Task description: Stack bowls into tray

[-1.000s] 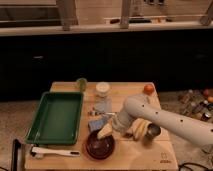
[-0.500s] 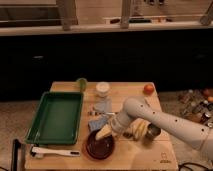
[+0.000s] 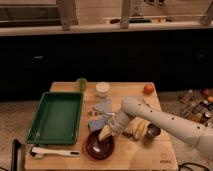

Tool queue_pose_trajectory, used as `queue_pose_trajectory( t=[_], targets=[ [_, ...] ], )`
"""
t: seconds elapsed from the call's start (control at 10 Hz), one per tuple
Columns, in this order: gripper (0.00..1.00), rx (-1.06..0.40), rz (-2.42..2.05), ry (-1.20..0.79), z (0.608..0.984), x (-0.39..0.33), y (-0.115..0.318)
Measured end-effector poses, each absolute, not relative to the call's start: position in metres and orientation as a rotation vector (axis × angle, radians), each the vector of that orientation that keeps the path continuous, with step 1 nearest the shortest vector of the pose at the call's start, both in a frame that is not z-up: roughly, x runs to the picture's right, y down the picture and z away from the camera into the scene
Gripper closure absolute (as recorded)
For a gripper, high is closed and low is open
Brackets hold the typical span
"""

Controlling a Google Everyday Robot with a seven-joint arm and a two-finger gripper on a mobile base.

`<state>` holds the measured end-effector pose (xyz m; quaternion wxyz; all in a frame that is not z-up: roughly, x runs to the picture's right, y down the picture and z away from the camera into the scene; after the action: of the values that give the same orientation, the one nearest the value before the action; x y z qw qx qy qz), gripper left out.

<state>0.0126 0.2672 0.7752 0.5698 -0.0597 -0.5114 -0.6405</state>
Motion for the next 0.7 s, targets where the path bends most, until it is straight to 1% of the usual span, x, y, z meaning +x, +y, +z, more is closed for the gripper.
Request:
queue_pose_trajectory(
  t=[0.1,0.2,0.3,0.4,0.7],
  targets=[
    [0.72,-0.144,-1.503,-1.201,0.775,0.012,0.268],
    [0.89,-0.178,-1.495,-1.202,0.773,0.012,0.269],
    [0.98,-0.173,-1.487,-1.196,0.771,0.013,0.266],
    [1.00,-0.173,-1.484,-1.194,0.770,0.015,0.265],
    [1.00,-0.169,-1.489,-1.186,0.761,0.013,0.259]
  ],
)
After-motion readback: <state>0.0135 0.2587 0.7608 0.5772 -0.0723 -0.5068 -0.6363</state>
